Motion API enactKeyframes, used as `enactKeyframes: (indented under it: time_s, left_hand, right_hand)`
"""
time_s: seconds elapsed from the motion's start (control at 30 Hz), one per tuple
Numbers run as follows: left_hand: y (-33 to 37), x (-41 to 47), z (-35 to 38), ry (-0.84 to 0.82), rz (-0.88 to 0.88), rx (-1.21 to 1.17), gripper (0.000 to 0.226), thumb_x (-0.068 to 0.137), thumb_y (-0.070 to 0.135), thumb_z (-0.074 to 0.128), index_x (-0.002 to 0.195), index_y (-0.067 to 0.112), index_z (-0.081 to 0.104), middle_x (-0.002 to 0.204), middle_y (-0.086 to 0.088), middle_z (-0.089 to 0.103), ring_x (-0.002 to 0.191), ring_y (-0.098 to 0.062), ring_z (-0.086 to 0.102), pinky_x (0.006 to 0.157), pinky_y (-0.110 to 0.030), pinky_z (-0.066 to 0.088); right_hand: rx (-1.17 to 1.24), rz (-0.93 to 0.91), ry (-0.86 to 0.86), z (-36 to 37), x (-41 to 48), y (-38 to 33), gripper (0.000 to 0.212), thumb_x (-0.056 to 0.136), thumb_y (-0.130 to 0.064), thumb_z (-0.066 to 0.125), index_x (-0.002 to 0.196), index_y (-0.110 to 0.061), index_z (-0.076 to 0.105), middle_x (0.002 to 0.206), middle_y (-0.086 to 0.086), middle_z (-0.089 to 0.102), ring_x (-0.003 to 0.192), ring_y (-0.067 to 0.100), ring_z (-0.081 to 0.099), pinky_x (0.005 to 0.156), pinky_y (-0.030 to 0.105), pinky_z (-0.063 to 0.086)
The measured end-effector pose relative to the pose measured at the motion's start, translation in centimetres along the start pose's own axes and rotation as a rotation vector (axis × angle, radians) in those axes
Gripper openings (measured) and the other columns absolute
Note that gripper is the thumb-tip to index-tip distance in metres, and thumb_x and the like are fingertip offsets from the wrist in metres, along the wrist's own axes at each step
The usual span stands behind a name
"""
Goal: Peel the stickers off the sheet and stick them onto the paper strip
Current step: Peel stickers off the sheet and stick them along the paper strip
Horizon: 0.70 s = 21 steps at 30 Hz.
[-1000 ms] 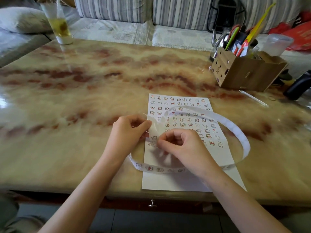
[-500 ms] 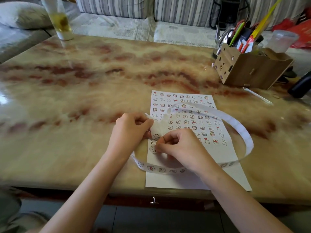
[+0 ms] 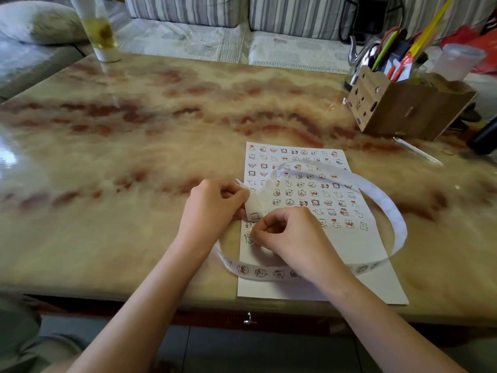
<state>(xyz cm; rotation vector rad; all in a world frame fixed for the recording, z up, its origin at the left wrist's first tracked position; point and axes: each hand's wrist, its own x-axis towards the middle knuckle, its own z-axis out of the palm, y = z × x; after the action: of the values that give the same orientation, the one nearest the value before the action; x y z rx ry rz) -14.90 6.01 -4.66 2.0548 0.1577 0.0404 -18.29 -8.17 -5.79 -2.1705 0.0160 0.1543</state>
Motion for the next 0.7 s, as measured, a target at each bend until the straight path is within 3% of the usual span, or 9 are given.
enactKeyframes:
  time_s: [0.27, 0.37, 0.5, 0.7]
  left_hand:
    - [-0.09, 0.05, 0.06, -0.007, 0.003, -0.008, 0.018, 0.085, 0.018, 0.066, 0.067, 0.017, 0.068, 0.058, 0.004, 0.071, 0.055, 0.0, 0.067, 0.072, -0.026, 0.055]
    - [-0.07, -0.01, 0.04, -0.012, -0.003, -0.021, 0.017, 0.084, 0.017, 0.066, 0.068, 0.016, 0.069, 0.06, 0.002, 0.072, 0.057, -0.003, 0.069, 0.076, -0.03, 0.057]
    - [-0.06, -0.03, 0.02, -0.02, -0.003, -0.007, 0.017, 0.084, 0.017, 0.066, 0.068, 0.018, 0.068, 0.06, 0.004, 0.071, 0.058, 0.0, 0.068, 0.074, -0.026, 0.056]
    - [-0.05, -0.07, -0.07, -0.038, -0.026, -0.032, 0.018, 0.084, 0.016, 0.065, 0.066, 0.02, 0.067, 0.062, 0.004, 0.072, 0.063, -0.004, 0.071, 0.08, -0.037, 0.057]
  right_hand:
    - [-0.077, -0.023, 0.039, 0.22, -0.2, -0.39, 0.007, 0.077, -0.022, 0.068, 0.071, -0.02, 0.071, 0.064, -0.008, 0.068, 0.066, 0.008, 0.064, 0.07, 0.033, 0.054]
    - [-0.092, -0.031, 0.057, 0.39, -0.17, -0.37, 0.007, 0.077, -0.022, 0.067, 0.07, -0.02, 0.069, 0.061, -0.009, 0.065, 0.064, 0.008, 0.061, 0.069, 0.033, 0.053]
    - [-0.15, -0.059, 0.069, 0.79, -0.32, -0.42, 0.008, 0.079, -0.023, 0.066, 0.071, -0.022, 0.067, 0.063, -0.009, 0.064, 0.065, 0.01, 0.061, 0.066, 0.032, 0.051]
    - [-0.172, -0.081, 0.049, 0.27, -0.29, 0.01, 0.009, 0.079, -0.028, 0.07, 0.082, -0.025, 0.061, 0.064, -0.01, 0.057, 0.062, 0.004, 0.052, 0.059, 0.024, 0.041]
